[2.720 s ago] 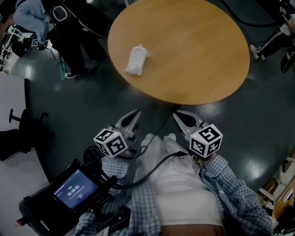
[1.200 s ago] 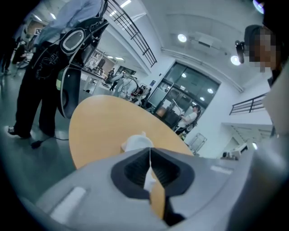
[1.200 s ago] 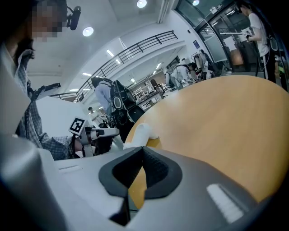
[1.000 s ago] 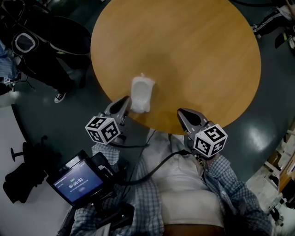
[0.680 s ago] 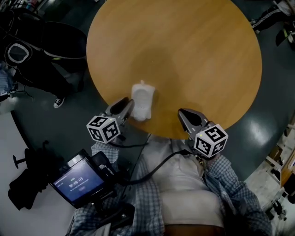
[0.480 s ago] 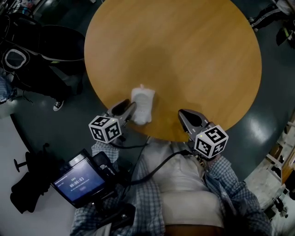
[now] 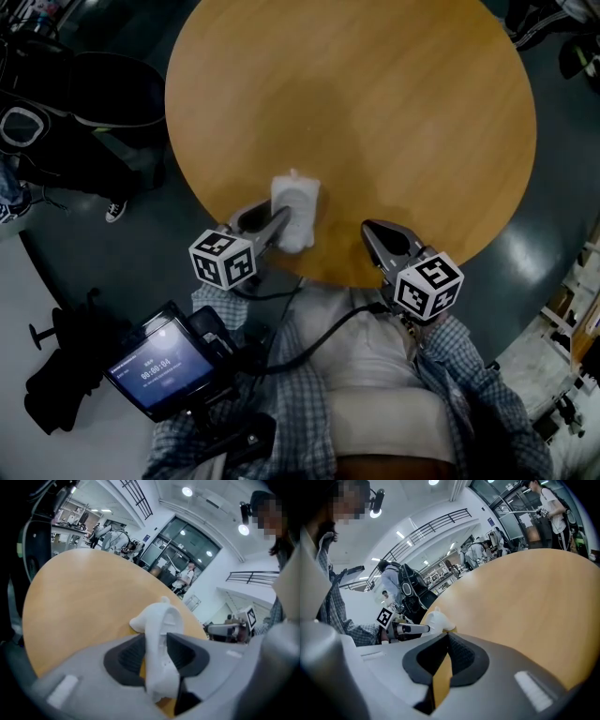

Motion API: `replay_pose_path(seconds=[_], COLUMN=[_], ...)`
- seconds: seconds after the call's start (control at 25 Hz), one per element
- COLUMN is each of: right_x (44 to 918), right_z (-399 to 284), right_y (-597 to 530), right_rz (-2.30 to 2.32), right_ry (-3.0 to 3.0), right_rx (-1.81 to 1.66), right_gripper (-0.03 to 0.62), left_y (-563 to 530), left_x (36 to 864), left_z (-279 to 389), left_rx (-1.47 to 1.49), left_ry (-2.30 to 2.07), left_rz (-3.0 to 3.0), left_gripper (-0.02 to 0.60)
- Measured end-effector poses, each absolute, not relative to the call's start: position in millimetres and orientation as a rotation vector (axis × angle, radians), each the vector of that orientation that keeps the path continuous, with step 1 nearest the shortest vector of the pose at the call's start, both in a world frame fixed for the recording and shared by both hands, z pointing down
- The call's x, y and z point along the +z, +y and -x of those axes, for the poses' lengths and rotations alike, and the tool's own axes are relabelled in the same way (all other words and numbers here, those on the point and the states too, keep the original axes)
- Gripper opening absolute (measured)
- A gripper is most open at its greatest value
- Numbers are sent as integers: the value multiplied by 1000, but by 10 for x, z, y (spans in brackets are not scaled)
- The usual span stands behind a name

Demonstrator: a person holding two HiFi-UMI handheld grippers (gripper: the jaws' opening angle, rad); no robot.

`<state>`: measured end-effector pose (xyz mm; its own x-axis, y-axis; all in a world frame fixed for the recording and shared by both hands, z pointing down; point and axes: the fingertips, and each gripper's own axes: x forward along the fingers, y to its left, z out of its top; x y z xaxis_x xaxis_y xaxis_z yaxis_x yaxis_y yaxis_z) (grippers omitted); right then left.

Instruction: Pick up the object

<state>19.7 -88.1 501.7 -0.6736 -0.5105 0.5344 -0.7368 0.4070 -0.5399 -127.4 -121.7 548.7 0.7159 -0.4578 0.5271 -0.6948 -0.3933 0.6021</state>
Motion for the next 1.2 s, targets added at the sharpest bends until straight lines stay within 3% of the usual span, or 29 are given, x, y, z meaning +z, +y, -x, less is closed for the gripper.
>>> replay_pose_path(seconds=[0.28, 1.2], right_x=[5002, 4618], right_z=[-200, -51], right_y=[-880, -1092], right_rz=[-1106, -1039], right_ry=[-2388, -2564], right_rx=[1124, 919], right_gripper=[6, 6], left_y=[-1315, -1165], left_x=[5397, 4609], left_z=[1306, 1242], left_rx=[256, -37], left_ry=[-913, -948], left_rz=[-2057, -2168], left_gripper=[114, 114])
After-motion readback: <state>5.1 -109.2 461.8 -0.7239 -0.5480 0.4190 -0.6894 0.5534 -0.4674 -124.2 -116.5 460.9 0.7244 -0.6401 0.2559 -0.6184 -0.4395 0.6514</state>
